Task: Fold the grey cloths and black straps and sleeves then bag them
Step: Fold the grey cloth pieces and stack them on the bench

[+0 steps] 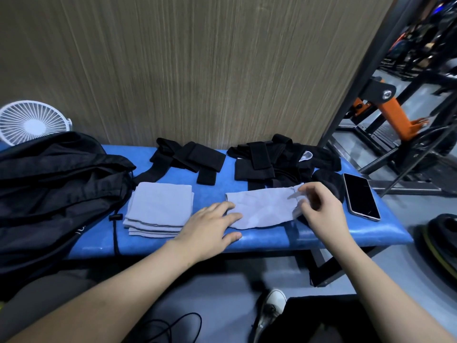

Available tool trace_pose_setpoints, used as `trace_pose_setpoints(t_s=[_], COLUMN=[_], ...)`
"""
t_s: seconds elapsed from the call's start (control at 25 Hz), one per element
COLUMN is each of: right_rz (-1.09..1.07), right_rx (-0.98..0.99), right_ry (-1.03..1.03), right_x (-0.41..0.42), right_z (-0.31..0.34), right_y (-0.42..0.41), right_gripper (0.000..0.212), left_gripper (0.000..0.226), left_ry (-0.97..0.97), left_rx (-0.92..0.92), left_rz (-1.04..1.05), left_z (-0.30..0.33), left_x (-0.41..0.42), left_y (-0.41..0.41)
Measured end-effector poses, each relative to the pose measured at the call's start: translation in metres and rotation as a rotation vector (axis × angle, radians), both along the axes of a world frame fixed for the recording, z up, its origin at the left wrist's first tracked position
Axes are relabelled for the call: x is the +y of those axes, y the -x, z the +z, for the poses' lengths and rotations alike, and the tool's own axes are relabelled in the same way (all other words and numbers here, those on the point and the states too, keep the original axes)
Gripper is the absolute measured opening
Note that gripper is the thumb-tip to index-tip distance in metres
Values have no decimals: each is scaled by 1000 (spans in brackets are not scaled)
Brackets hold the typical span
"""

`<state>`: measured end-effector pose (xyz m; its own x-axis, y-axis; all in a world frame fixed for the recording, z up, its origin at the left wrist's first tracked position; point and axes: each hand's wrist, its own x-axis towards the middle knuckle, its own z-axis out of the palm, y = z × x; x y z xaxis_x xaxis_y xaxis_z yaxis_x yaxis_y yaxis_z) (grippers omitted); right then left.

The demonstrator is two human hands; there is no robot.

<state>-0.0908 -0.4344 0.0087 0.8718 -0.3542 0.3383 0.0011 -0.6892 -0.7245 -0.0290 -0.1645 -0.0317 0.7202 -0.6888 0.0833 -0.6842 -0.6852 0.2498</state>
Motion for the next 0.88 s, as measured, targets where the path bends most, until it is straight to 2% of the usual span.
trace_pose_setpoints(t_s=[0.28,0.68,0.88], right_rz=[236,387,466], right_rx=[-141,-3,-2], right_ry=[200,267,246], right_x=[52,90,97], right_z=[1,-29,-33], right_y=[-18,-48,-46], right_gripper=[28,25,23], left_gripper=[51,57,46], left_ry=[57,70,74], left_rx=[100,174,184], left_rz=[1,52,50], left_z=[6,8,9], left_x=[5,7,7], left_y=[1,0,-1])
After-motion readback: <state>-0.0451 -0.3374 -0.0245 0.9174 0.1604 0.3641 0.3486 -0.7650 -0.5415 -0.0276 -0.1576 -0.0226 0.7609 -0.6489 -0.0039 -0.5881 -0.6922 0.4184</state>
